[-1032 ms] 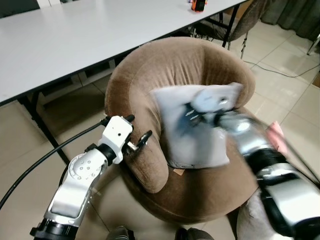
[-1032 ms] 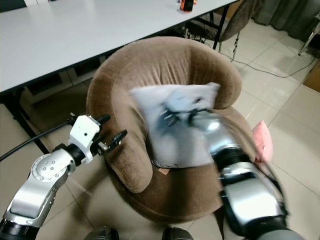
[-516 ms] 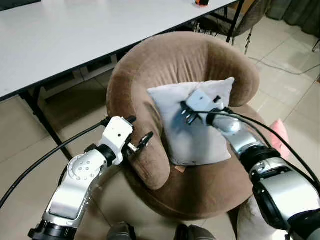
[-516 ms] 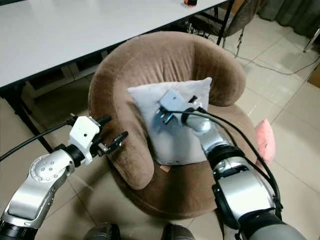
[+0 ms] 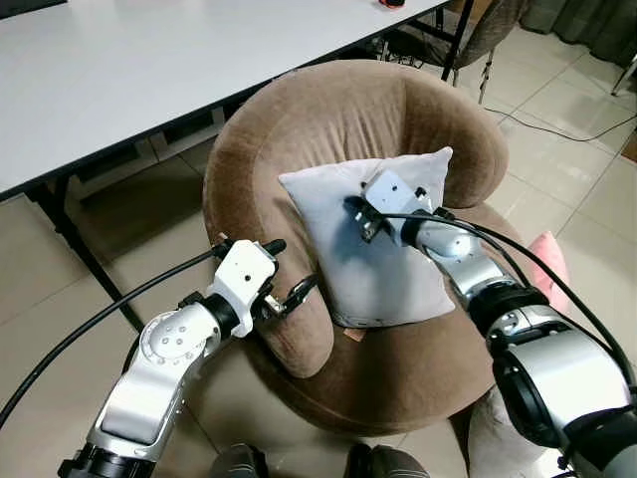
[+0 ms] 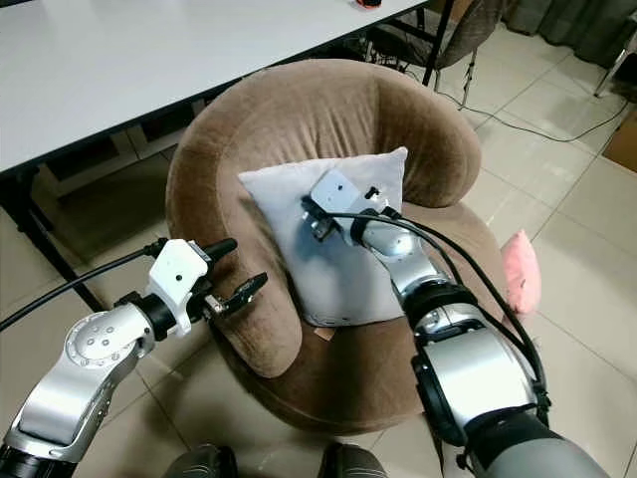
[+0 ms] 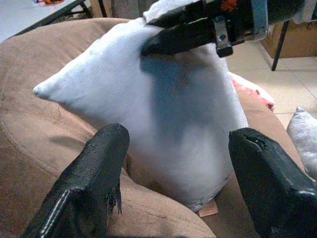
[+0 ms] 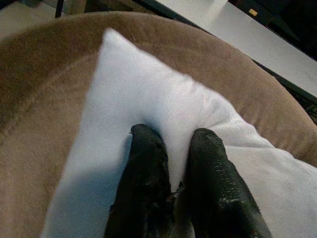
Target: Move the pillow to the sofa from floor
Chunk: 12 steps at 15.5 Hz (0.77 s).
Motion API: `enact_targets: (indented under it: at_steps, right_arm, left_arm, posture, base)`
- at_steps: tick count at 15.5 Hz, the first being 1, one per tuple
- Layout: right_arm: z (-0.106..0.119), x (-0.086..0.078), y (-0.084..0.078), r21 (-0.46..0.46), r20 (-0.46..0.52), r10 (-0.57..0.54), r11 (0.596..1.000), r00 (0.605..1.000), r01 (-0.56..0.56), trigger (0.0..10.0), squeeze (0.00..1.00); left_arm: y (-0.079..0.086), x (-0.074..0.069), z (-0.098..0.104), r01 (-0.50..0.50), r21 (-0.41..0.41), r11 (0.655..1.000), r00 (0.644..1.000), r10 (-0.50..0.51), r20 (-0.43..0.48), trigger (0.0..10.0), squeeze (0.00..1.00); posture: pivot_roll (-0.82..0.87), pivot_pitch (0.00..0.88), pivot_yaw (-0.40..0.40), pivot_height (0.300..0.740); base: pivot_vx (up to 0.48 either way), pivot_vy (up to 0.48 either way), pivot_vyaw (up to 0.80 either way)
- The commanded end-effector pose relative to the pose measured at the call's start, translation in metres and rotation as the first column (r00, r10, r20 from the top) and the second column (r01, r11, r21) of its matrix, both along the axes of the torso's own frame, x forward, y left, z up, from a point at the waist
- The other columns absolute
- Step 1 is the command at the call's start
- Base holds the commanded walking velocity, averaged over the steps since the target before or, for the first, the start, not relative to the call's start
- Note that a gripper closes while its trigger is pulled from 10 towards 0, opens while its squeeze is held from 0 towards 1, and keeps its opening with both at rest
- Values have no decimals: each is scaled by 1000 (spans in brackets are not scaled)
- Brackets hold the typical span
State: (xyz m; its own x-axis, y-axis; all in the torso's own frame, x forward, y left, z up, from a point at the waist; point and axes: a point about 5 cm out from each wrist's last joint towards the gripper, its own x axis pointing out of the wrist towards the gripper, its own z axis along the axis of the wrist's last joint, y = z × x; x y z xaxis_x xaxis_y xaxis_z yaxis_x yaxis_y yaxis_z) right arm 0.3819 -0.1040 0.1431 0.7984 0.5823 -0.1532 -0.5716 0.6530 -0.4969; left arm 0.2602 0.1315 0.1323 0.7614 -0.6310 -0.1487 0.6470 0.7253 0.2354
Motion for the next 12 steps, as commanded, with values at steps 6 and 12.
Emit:
enact_targets:
  at_steps: [6, 12]
  right_arm:
    - [15, 7, -1, 34, 34, -22, 999, 999, 21, 10000, 1000]
    - [18, 8, -13, 198, 34, -143, 971, 989, 134, 10000, 1000]
  left_arm:
    - [-4, -3, -1, 28, 5, 1000, 1000, -28, -12, 10000, 0]
    - [11, 10, -2, -196, -38, 980, 980, 196, -12, 10000, 0]
  posture:
    - [20, 122, -32, 740]
    - [19, 104, -41, 740]
  base:
    - [0, 0, 0]
    - [0, 0, 0]
